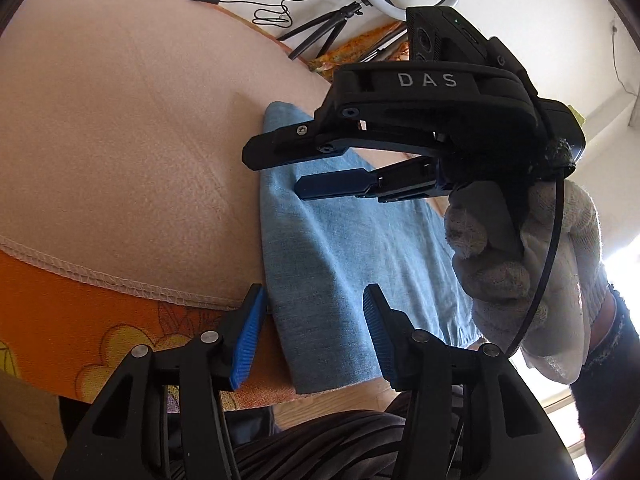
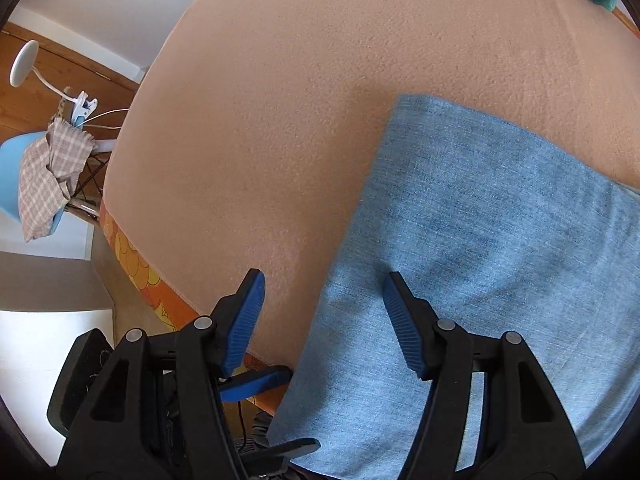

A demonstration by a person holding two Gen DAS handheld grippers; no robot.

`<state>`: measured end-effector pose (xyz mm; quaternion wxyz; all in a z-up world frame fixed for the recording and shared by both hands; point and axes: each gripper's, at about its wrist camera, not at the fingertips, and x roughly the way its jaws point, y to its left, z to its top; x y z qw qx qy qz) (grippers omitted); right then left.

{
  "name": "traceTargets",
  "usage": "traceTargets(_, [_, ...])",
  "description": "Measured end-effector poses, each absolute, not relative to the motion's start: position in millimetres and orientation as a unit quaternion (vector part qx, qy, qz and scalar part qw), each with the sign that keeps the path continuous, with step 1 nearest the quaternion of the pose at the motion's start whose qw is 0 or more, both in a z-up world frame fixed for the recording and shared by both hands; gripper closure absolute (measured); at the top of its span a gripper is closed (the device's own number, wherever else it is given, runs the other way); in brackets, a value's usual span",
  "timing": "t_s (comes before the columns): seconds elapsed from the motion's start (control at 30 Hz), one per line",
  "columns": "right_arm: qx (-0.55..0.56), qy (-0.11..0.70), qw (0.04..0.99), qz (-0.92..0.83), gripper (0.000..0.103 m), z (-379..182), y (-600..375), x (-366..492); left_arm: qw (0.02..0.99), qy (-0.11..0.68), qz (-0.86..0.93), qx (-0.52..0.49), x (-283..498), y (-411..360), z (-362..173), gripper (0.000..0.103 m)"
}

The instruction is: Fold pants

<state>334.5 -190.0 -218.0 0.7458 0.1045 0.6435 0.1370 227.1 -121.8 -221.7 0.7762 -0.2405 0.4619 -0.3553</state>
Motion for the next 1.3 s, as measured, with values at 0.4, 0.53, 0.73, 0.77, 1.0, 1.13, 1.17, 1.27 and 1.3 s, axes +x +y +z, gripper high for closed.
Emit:
traceTargets(0.4, [-0.022,0.653,0.756,0.039,0.039,-206.4,-154.5,353.9,0.769,0.421,-0.406,-0.257,215.0,-123.8,-212.9,0.066])
traceTargets(0.53, [-0.059,0.662,0.747,0.024,0.039,-216.4,-143.7,357.1,0.774,0.412,-0.411,-0.249,213.1,-122.7,-208.6,0.066])
traceTargets(0.73, [-0.083,0.666,0.741,0.011,0.059,-227.5,-141.8,347.0,0.792,0.406,-0.399,-0.221,203.6,-116.0,-211.2,0.066])
traceTargets(0.77, [-0.078,0.662,0.745,0.012,0.061,-226.8,-144.1,344.5,0.797,0.408,-0.388,-0.219,203.7,-115.9,-213.5,0.066])
traceTargets(1.0, [0.005,0.636,0.771,0.04,0.093,-203.9,-171.8,329.2,0.79,0.446,-0.365,-0.21,214.9,-124.1,-233.2,0.05])
traceTargets(1.13, [0.09,0.601,0.792,0.056,0.096,-191.1,-200.5,314.8,0.784,0.43,-0.402,-0.196,219.9,-135.6,-236.7,0.075])
traceTargets(1.17, [0.114,0.59,0.797,0.058,0.096,-188.0,-207.9,308.9,0.785,0.426,-0.406,-0.194,228.0,-135.5,-238.8,0.082])
traceTargets(1.27, [0.184,0.553,0.81,0.069,0.097,-181.9,-231.5,297.9,0.761,0.423,-0.427,-0.244,241.7,-122.5,-245.9,0.09])
traceTargets(1.3, [0.204,0.543,0.811,0.073,0.097,-179.3,-236.8,296.3,0.759,0.422,-0.428,-0.25,244.0,-116.5,-245.6,0.09])
